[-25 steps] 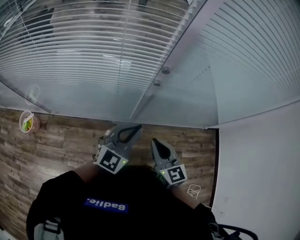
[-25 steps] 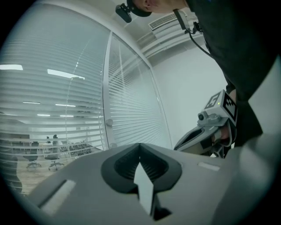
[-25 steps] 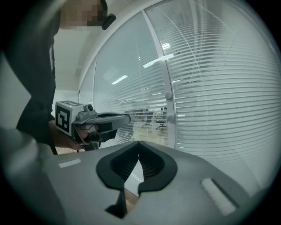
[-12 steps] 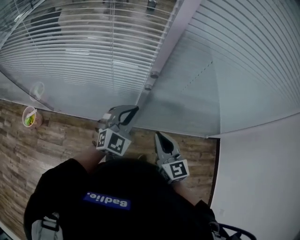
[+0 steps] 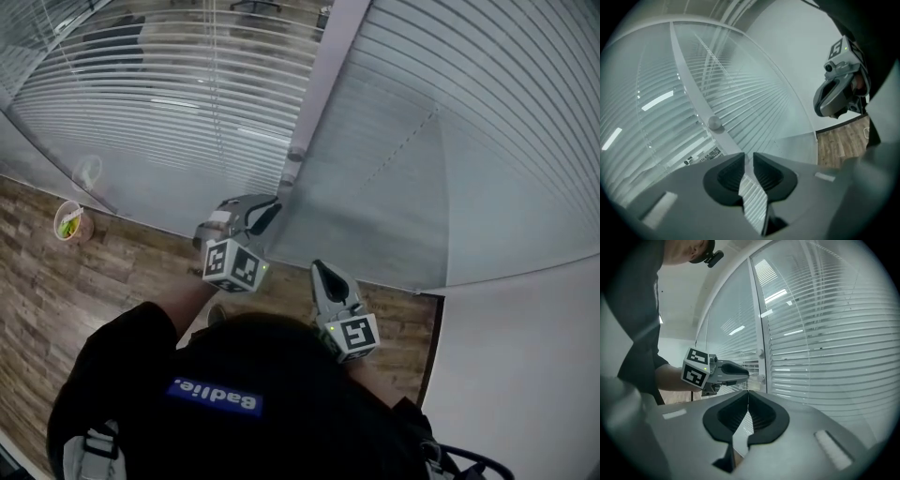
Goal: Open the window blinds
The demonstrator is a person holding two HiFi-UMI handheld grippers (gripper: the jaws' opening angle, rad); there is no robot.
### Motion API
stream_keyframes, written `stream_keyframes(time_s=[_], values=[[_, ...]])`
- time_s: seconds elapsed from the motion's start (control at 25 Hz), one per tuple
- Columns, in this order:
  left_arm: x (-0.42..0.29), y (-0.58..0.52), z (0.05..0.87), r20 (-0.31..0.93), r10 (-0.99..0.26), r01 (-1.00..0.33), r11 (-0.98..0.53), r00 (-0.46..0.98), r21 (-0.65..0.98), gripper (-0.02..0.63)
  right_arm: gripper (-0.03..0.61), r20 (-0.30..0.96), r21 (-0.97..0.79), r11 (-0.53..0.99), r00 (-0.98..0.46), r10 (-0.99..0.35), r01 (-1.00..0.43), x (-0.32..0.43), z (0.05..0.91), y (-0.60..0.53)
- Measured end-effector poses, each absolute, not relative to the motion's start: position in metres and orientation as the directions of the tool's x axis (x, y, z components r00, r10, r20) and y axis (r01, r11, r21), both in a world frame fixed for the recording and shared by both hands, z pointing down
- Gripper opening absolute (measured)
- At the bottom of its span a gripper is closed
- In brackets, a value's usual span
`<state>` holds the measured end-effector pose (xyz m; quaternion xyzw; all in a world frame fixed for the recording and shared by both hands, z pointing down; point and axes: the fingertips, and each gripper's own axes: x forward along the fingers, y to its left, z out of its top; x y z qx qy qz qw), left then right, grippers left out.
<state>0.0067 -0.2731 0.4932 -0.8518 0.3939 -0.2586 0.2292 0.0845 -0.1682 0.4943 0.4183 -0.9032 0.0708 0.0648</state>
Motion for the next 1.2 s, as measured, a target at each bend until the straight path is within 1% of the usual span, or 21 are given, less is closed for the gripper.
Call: stream_keyframes(time_s=[0.24,0.44,0.6,1.08,1.2], values=[[0.012,-0.294,0.493,0.251,-0.828,-0.455,-0.499,0.502,-0.738,0.1,0.005,0.206,-0.06,0.661,-0.657,-0.725,-0.748,0.085,0.499,-0.166],[0.02,-0.305,0.499,0.233,-0.848,-0.275,-0.395,0.475,-0.876,0.131,0.005,0.222,-0.063,0.647,-0.643,-0.733,-0.76,0.088,0.496,-0.162],[0.02,-0.312,0.506,0.22,-0.859,-0.181,-0.335,0.463,-0.925,0.143,0.006,0.244,-0.048,0.632,-0.622,-0.744,-0.774,0.092,0.502,-0.154],[0.026,-0.327,0.502,0.202,-0.863,-0.065,-0.26,0.463,-0.963,0.15,0.006,0.293,-0.02,0.578,-0.558,-0.777,-0.816,0.103,0.487,-0.141],[0.025,-0.328,0.503,0.199,-0.866,-0.059,-0.253,0.459,-0.966,0.144,0.006,0.292,-0.014,0.57,-0.549,-0.783,-0.821,0.104,0.485,-0.138]])
